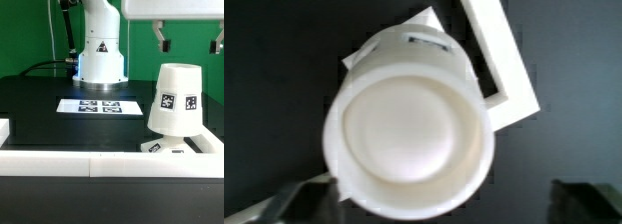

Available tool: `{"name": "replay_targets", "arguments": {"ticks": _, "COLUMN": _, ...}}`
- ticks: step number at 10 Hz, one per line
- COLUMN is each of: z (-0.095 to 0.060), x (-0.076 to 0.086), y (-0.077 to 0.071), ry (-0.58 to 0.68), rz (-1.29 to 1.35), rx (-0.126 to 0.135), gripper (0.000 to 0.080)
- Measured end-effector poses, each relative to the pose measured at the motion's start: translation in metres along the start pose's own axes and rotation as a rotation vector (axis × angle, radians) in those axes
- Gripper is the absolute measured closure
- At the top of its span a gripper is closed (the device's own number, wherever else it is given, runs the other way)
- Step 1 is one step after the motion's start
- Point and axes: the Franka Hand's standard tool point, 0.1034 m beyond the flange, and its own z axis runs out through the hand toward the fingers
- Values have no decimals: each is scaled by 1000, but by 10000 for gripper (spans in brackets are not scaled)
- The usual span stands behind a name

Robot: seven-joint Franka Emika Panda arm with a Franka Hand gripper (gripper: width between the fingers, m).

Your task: Assemble lamp

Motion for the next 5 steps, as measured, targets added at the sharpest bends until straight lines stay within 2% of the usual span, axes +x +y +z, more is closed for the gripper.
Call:
{"name": "replay_targets", "arguments": {"ticks": 1, "z": -2, "x": 0, "y": 3, "ry": 0, "rz": 4, "rx": -1, "gripper": 123}}
{"name": "replay_targets", "arguments": {"ticks": 5, "z": 3, "x": -10, "y": -2, "ry": -9, "rz": 21, "rx": -8, "gripper": 101}}
